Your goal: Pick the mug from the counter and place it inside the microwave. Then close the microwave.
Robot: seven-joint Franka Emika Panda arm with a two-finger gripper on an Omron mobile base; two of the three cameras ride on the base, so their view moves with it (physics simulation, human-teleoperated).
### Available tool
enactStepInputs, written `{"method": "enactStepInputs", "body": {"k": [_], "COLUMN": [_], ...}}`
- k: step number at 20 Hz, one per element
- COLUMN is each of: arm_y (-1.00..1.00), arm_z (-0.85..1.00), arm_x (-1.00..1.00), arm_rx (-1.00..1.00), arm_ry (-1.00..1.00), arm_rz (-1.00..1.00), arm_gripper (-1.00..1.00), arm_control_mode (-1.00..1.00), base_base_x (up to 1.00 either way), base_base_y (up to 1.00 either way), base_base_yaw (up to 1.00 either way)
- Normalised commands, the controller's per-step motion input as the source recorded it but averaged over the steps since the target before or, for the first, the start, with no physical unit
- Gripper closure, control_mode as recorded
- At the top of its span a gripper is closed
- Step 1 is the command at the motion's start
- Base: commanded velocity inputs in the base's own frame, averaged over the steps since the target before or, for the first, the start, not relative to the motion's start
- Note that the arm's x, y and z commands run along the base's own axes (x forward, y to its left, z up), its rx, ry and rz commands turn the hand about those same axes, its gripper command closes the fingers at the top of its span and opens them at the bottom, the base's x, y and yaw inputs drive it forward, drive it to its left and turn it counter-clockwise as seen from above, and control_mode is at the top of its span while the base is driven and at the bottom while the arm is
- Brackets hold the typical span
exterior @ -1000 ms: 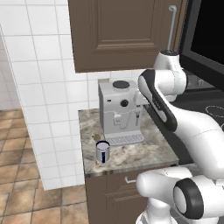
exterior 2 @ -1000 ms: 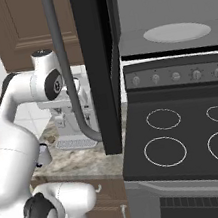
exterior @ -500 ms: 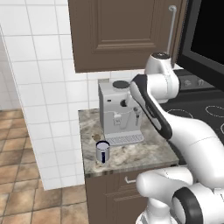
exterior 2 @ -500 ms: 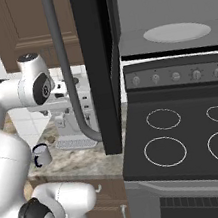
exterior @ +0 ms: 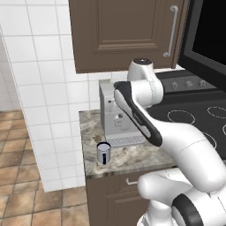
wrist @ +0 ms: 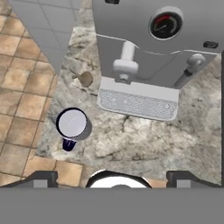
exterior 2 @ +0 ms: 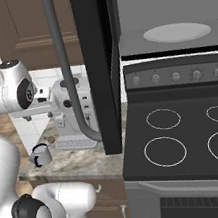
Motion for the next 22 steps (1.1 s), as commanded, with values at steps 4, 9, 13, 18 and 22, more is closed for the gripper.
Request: {"method": "enactStepInputs", "body": {"k": [4,9,13,18,22], "arm_y": [0.62,0.61,0.53,0.14,0.0], "arm_z": [-0.26,-0.36,-0.47,-0.56,-0.46], "arm_x": [-0.03,-0.09,-0.19,-0.27,-0.09], "arm_rx": [0.0,0.0,0.0,0.02,0.09], "arm_ry": [0.04,0.04,0.01,0.0,0.0], "arm_rz": [0.03,0.0,0.0,0.0,-0.01], "arm_gripper": [-1.0,-1.0,-1.0,-1.0,-1.0], "arm_control_mode": [-1.0,-1.0,-1.0,-1.0,-1.0], "base_base_x": [0.0,0.0,0.0,0.0,0.0], "base_base_y": [0.0,0.0,0.0,0.0,0.0], "base_base_yaw": [0.0,0.0,0.0,0.0,0.0]}}
